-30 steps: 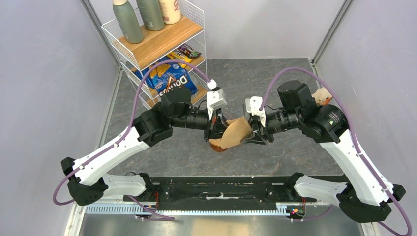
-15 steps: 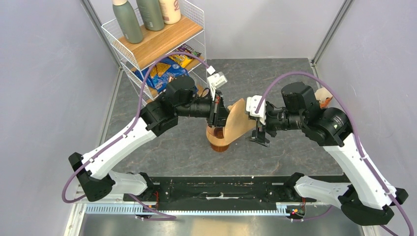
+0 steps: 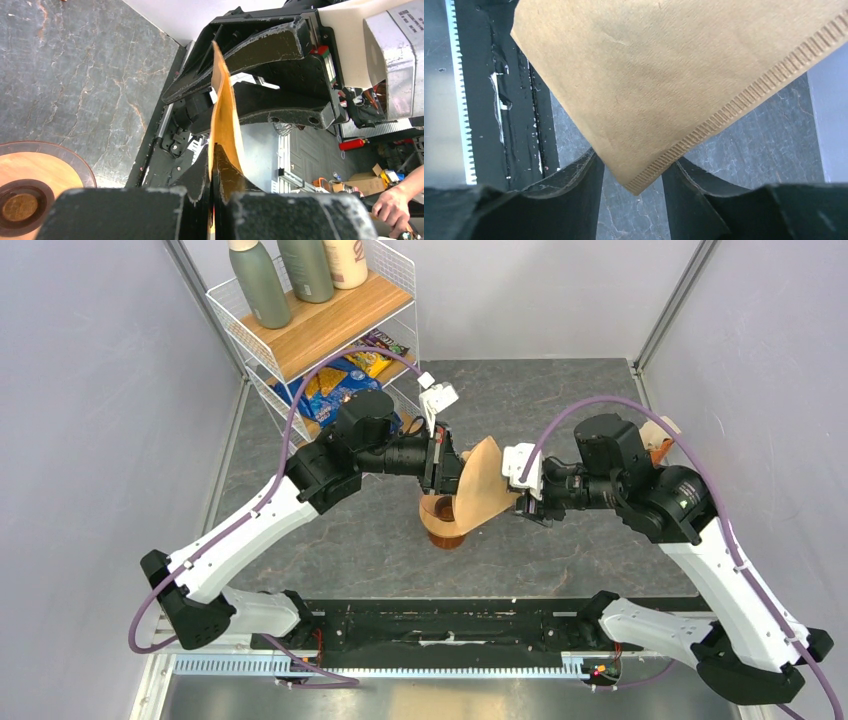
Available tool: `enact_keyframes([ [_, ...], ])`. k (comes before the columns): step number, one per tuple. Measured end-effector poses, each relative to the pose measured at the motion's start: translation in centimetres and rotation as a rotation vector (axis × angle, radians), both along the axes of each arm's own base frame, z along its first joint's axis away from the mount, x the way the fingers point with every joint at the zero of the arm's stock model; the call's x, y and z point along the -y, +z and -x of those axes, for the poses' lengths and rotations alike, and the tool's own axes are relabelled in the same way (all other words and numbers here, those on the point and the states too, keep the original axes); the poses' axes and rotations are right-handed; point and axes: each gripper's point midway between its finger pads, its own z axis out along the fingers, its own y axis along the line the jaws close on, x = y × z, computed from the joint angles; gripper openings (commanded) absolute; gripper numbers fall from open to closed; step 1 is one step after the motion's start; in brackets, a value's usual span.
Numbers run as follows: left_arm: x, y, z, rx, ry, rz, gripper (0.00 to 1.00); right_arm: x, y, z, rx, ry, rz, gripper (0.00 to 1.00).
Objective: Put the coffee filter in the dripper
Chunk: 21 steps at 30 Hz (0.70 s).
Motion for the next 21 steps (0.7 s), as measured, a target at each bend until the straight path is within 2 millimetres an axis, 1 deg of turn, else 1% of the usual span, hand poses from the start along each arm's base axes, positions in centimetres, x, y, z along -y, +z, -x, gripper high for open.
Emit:
enact_keyframes([
  [1,0.01,0.07,0.09,-0.001,-0.005,0.003,0.02,-0.01,0.05,0.05,0.001,0.003,-0.002,0.46],
  [6,0.05,0.19,0.43,-0.007,-0.026,0.009,0.03,-0.16,0.13,0.27,-0.002,0.016,-0.01,0.41],
  [9,0.09,0.14,0.46,-0.01,-0.029,0.009,0.15,-0.23,0.15,0.36,-0.004,0.022,-0.012,0.36],
  [12,0.17,0.03,0.4,-0.016,-0.028,0.006,0.3,-0.3,0.2,0.39,-0.004,0.026,-0.016,0.35],
  [15,0.29,-0.15,0.3,-0.023,-0.027,0.002,0.42,-0.42,0.18,0.28,-0.004,0.027,-0.016,0.35],
  [17,0.43,-0.3,0.19,-0.025,-0.027,0.001,0.48,-0.52,0.06,0.2,-0.009,0.028,-0.014,0.35],
  [21,0.8,-0.49,-0.04,-0.032,-0.03,0.002,0.52,-0.66,-0.17,0.02,-0.017,0.027,-0.007,0.37],
])
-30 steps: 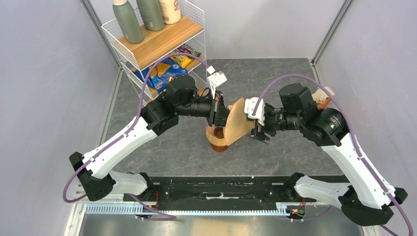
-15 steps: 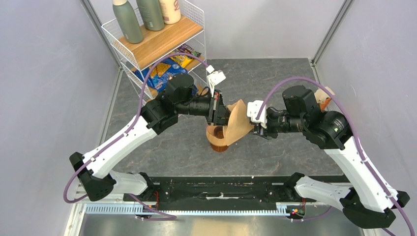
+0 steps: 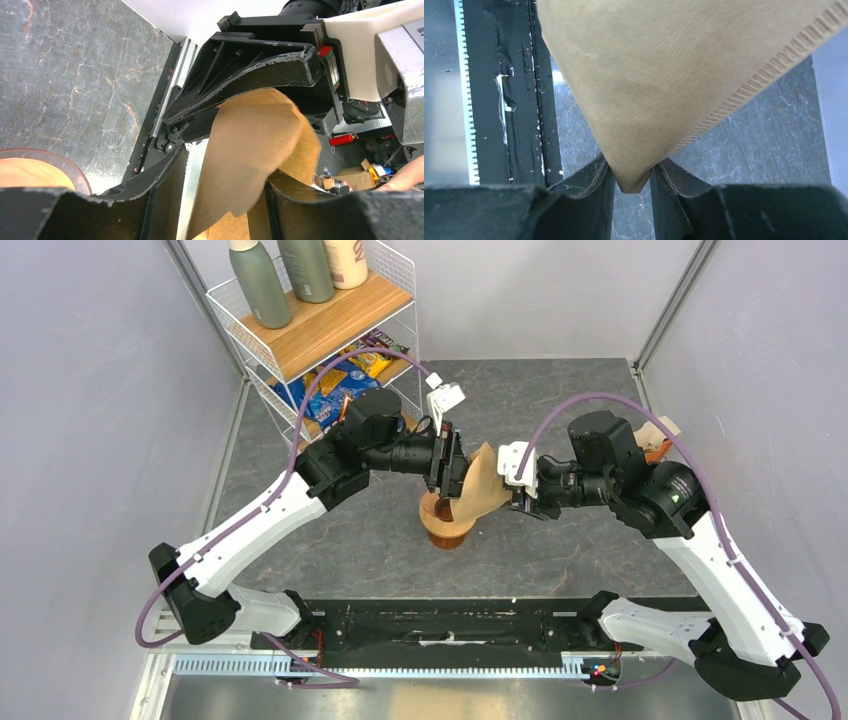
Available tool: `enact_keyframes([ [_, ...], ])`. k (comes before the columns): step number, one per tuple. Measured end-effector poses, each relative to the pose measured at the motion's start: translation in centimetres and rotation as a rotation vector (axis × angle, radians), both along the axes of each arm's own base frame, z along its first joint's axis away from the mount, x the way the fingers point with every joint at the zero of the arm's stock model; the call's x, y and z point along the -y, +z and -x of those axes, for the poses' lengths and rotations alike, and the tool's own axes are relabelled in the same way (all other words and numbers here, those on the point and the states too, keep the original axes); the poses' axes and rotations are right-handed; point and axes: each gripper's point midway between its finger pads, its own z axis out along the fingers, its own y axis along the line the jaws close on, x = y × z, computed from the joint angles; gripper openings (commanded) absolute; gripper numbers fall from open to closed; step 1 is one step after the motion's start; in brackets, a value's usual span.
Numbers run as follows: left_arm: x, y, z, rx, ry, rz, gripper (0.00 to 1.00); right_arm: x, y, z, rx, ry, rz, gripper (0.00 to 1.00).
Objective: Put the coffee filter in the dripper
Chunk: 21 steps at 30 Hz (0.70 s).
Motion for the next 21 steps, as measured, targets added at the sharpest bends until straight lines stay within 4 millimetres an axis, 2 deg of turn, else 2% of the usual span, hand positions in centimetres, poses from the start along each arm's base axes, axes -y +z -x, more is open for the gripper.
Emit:
enact_keyframes([
  [6,0.3,0.1,-0.1,0.0,0.0,0.008,0.39,-0.4,0.1,-0.3,-0.005,-0.005,-0.012,0.42],
  [10,0.7,-0.6,-0.7,-0.014,0.014,-0.012,0.06,-0.8,0.6,-0.5,-0.007,-0.011,-0.04,0.48],
  [11,0.8,-0.9,-0.9,-0.021,0.023,-0.027,0.02,-0.8,0.7,-0.5,-0.008,-0.013,-0.043,0.52],
  [14,0.8,-1.8,-1.3,-0.042,0.043,-0.064,0.02,-0.8,0.8,-0.4,-0.012,-0.019,-0.048,0.6],
  [17,0.6,-2.4,-1.3,-0.063,0.051,-0.092,0.02,-0.6,0.9,-0.2,-0.007,-0.02,-0.051,0.74],
  [21,0.4,-2.2,-1.2,-0.071,0.054,-0.098,0.02,-0.4,0.9,-0.1,-0.002,-0.02,-0.05,0.85],
])
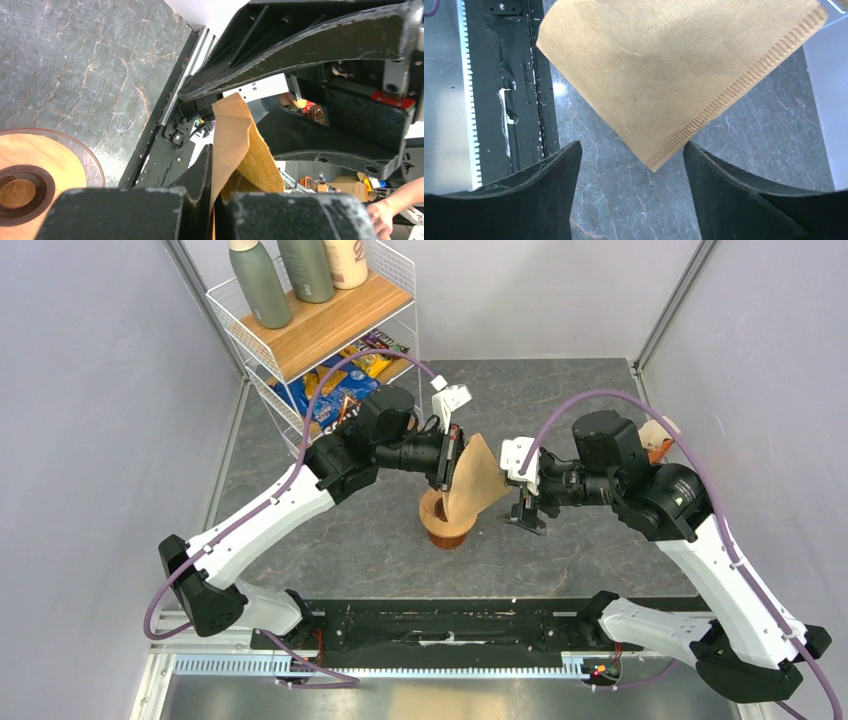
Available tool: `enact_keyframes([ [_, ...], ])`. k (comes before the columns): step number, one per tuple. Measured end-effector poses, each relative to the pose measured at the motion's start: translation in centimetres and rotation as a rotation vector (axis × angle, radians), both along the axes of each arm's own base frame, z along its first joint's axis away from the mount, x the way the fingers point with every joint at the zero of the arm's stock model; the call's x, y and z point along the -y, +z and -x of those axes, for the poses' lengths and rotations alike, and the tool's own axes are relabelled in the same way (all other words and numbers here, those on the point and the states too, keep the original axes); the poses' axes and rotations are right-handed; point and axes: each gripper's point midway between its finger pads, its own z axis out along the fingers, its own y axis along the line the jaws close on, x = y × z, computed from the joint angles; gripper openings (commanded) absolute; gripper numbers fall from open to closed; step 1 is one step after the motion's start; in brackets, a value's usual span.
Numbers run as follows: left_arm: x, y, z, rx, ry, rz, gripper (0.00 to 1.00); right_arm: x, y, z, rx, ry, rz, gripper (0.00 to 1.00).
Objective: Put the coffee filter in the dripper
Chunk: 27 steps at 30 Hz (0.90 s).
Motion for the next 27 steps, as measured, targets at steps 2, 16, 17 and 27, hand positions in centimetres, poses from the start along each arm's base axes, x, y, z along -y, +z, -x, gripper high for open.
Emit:
enact_keyframes([
  [2,0.0,0.3,0.0,0.0,0.001,0.005,0.02,0.0,-0.2,-0.2,-0.001,-0.006,0.007,0.88],
  [16,0.4,-0.3,-0.2,-0.07,0.012,-0.02,0.03,-0.6,-0.9,-2.5,0.026,-0.052,0.028,0.46],
  [17,0.4,-0.3,-0.3,-0.07,0.014,-0.02,0.07,-0.6,-0.9,-2.5,0.025,-0.052,0.027,0.44],
  [27,0.3,-0.4,-0.5,-0.076,0.027,-0.025,0.36,-0.2,-0.3,-1.6,0.04,-0.045,0.003,0.24],
])
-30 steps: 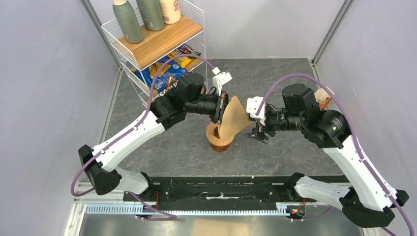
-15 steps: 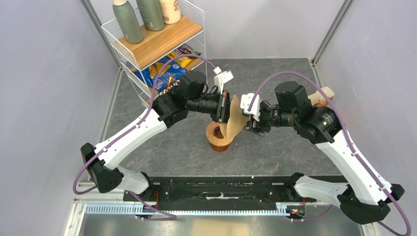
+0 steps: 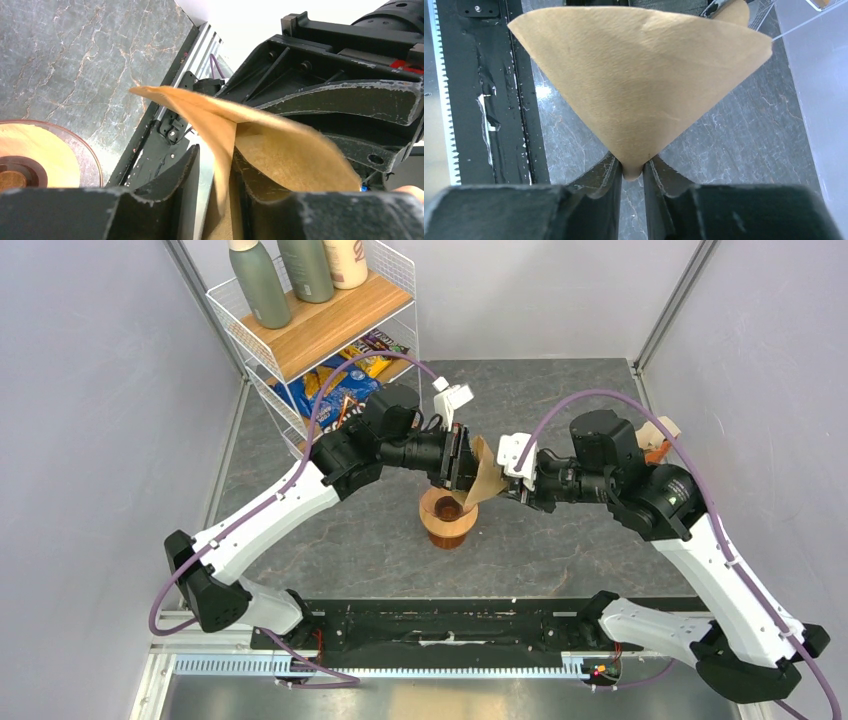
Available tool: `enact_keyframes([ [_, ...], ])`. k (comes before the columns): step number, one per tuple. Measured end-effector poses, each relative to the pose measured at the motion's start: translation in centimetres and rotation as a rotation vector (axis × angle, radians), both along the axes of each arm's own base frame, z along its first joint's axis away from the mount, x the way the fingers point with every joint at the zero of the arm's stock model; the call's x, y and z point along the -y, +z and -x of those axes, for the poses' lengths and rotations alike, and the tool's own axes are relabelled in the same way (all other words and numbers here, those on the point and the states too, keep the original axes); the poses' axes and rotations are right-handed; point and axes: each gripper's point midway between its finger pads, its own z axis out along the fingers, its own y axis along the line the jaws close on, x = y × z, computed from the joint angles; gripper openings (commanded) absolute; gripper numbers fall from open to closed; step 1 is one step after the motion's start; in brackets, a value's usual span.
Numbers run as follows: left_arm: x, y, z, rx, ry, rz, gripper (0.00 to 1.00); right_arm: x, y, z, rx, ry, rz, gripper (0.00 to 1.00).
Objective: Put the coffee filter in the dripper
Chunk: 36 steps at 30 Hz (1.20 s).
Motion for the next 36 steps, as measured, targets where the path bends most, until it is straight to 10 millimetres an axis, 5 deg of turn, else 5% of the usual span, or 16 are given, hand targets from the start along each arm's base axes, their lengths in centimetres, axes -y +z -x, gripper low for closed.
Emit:
enact_keyframes([
  [8,-0.9,0.5,0.4,0.044,-0.004,0.016,0.48,0.0,0.1,0.4,-0.007,0.007,-0.012,0.18],
  [12,-1.4,1.2,0.5,0.08,-0.004,0.035,0.67,0.3,-0.2,0.8,-0.006,0.009,-0.014,0.16],
  [16,-2.0,1.7,0.6,0.145,-0.014,0.055,0.76,0.5,-0.2,1.2,0.001,0.017,-0.017,0.14],
  [24,-4.6,4.1,0.3,0.326,0.016,0.106,0.76,1.2,-0.1,2.4,0.071,0.059,-0.04,0.12],
  [29,-4.2,4.4,0.0,0.301,0.022,0.126,0.75,0.9,0.3,2.6,0.098,0.091,-0.054,0.12],
  [32,-3.2,3.6,-0.7,0.261,0.021,0.121,0.61,0.6,0.3,2.5,0.1,0.107,-0.058,0.12],
  [36,-1.7,2.0,-1.5,0.179,-0.006,0.099,0.11,0.4,0.3,2.4,0.097,0.11,-0.055,0.17],
])
